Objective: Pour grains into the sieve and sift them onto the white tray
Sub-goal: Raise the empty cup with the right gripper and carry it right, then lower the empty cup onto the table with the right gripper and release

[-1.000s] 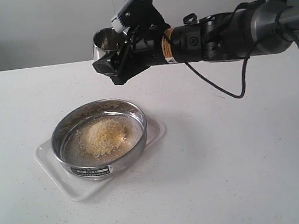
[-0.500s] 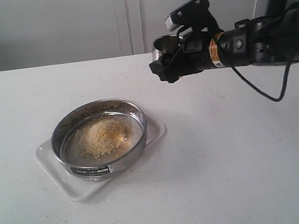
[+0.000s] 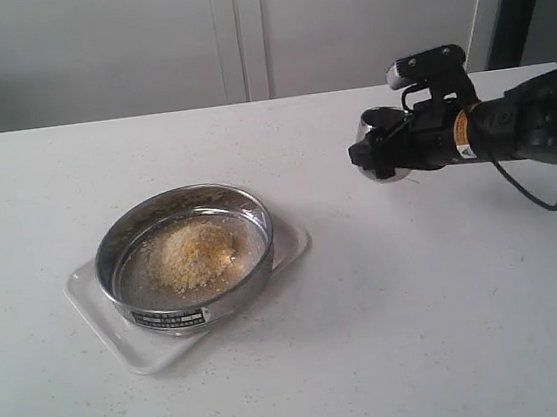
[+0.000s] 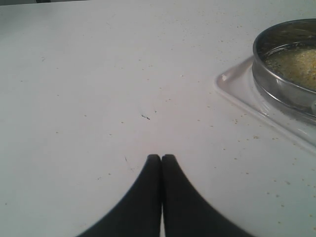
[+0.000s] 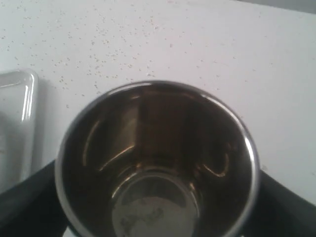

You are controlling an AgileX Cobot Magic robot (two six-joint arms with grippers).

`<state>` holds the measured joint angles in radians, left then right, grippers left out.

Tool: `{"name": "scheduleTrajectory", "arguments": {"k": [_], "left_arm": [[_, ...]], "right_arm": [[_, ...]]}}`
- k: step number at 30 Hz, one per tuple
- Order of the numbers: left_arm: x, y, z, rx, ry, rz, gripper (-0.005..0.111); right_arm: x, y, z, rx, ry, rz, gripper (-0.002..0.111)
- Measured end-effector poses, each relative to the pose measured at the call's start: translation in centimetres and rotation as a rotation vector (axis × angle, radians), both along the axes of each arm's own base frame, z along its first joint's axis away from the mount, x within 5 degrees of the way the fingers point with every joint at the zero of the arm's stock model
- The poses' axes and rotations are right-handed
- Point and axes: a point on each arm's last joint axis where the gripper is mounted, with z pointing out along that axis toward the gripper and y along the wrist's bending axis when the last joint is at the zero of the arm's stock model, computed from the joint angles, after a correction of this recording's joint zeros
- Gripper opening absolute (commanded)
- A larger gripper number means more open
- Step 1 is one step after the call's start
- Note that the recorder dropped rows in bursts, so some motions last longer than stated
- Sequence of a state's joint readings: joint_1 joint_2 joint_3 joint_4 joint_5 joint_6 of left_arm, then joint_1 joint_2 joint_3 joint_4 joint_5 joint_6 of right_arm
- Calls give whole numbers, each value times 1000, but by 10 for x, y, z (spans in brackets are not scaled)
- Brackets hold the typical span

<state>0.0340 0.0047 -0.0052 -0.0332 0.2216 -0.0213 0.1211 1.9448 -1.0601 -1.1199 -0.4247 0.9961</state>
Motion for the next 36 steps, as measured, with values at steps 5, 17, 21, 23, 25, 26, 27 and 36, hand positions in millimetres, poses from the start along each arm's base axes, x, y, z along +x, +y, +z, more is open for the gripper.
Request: {"name": "scheduleTrajectory", "arguments": {"k": [5, 17, 21, 23, 25, 26, 27, 36], "left_arm": [[0, 0, 0, 0, 0, 0, 0], [0, 0, 0, 0, 0, 0, 0], [0, 0, 0, 0, 0, 0, 0], [0, 0, 0, 0, 0, 0, 0], [0, 0, 0, 0, 0, 0, 0], [0, 0, 0, 0, 0, 0, 0], [0, 0, 0, 0, 0, 0, 0], [0, 0, 0, 0, 0, 0, 0]], "right_arm": [[4, 4, -22, 35, -1, 24, 0], [17, 7, -46, 39, -69, 52, 0], [27, 9, -44, 43, -100, 57, 0], [30, 9, -52, 42, -87, 57, 0], [30, 9, -59, 42, -73, 55, 0], [30, 9, -62, 34, -69, 60, 0], [30, 9, -62, 26, -75, 66, 0], [30, 9, -62, 8, -87, 78, 31]]}}
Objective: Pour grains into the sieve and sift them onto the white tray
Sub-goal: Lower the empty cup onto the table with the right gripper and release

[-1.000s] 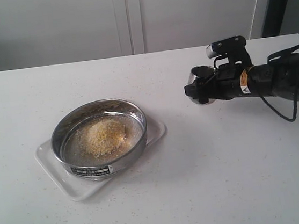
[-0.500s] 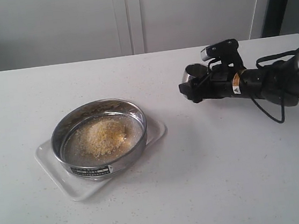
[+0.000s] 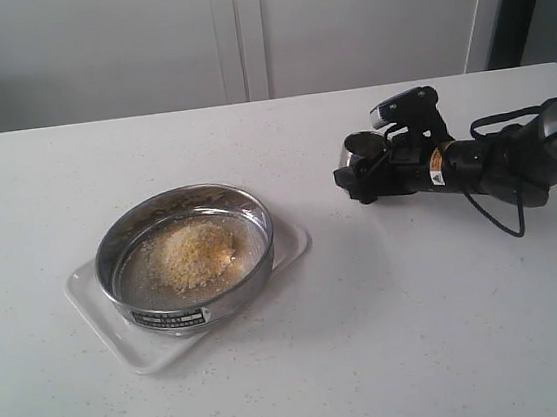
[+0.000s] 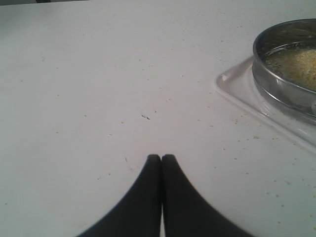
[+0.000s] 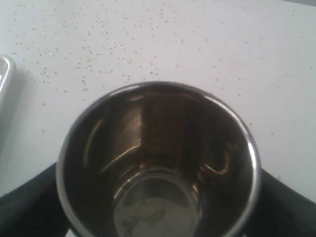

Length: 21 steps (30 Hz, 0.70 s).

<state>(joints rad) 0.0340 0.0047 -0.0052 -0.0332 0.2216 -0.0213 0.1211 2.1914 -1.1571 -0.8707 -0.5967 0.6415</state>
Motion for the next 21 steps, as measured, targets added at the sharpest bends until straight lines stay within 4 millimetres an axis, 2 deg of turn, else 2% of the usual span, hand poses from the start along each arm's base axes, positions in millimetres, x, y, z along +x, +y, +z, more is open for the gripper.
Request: {"name": "scheduleTrajectory", "arguments": {"k": [4, 7, 17, 21], "left_arm": [[0, 0, 0, 0, 0, 0, 0], [0, 0, 0, 0, 0, 0, 0], [0, 0, 0, 0, 0, 0, 0], [0, 0, 0, 0, 0, 0, 0]], "right_arm": [[0, 0, 0, 4, -3, 3, 65], [0, 0, 1, 8, -4, 0, 80], [2, 0, 4, 28, -9, -18, 82], [3, 0, 17, 40, -32, -24, 82]]}}
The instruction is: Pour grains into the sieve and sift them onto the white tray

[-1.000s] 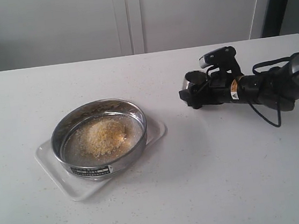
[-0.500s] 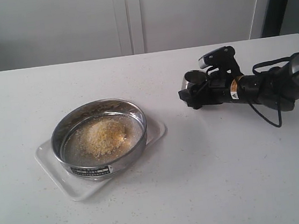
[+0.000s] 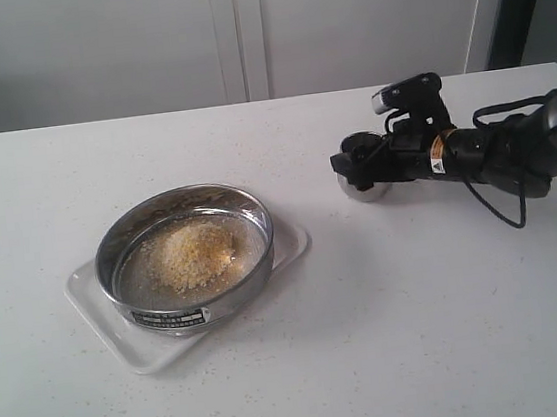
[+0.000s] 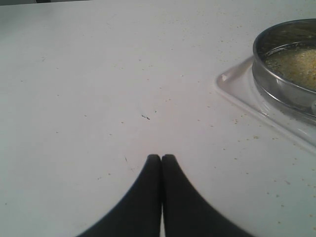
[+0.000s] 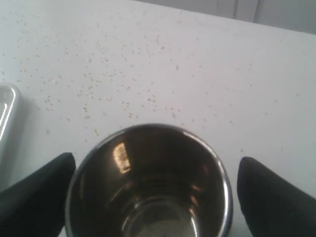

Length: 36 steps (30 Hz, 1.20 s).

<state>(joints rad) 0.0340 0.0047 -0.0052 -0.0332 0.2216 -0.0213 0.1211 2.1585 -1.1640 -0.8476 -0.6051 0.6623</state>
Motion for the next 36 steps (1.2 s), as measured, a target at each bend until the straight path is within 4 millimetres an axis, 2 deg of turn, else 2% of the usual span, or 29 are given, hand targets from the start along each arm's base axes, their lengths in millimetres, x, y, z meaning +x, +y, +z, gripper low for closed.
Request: {"name": "scheduleTrajectory", "arguments": {"k": [8, 13, 15, 20, 27, 36], "left_arm": [[0, 0, 0, 0, 0, 0, 0], [0, 0, 0, 0, 0, 0, 0], [0, 0, 0, 0, 0, 0, 0], [0, 0, 0, 0, 0, 0, 0], [0, 0, 0, 0, 0, 0, 0], [0, 0, 0, 0, 0, 0, 0]], "right_arm": [[-1, 1, 35, 103, -25, -31, 80], [-4, 2, 56, 110, -57, -12, 67], [-7, 2, 66, 93, -79, 4, 53], [-16, 4, 86, 37, -87, 67, 2], [-34, 4, 107, -132, -69, 200, 0], [-44, -16, 148, -335, -135, 42, 0]]}}
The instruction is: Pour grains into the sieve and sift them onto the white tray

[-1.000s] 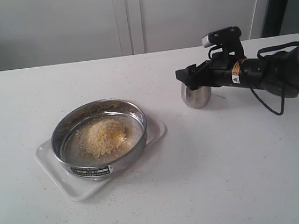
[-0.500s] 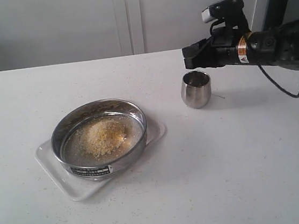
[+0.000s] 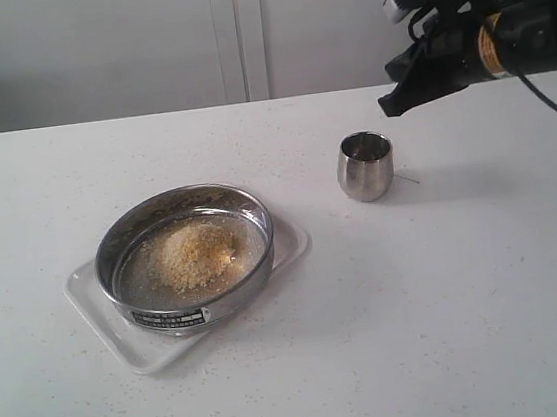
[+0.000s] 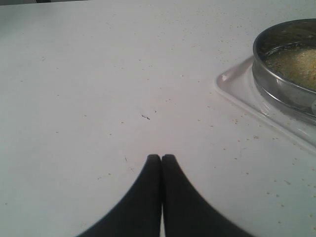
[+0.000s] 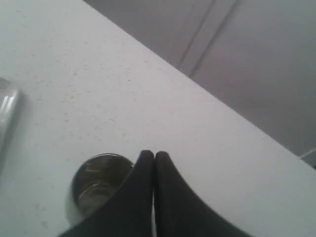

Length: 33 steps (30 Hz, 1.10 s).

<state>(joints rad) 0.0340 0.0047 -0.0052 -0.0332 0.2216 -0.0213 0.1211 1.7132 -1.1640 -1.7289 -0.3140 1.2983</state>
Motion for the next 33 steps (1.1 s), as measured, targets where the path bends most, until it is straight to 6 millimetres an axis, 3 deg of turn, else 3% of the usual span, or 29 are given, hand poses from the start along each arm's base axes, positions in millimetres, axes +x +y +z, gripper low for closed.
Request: {"name": "scheduleTrajectory", "arguments": {"k": [6, 12, 18, 27, 33], "left_arm": [[0, 0, 0, 0, 0, 0, 0], [0, 0, 0, 0, 0, 0, 0], [0, 0, 0, 0, 0, 0, 0], [0, 0, 0, 0, 0, 0, 0], [0, 0, 0, 0, 0, 0, 0]], "right_arm": [[1, -24, 22, -126, -116, -233, 0], [-2, -63, 38, -465, -236, -544, 0], [-12, -88, 42, -702, -185, -746, 0], [-29, -87, 13, -691, 203, -693, 0], [-42, -72, 9, -491, 413, -575, 0]]}}
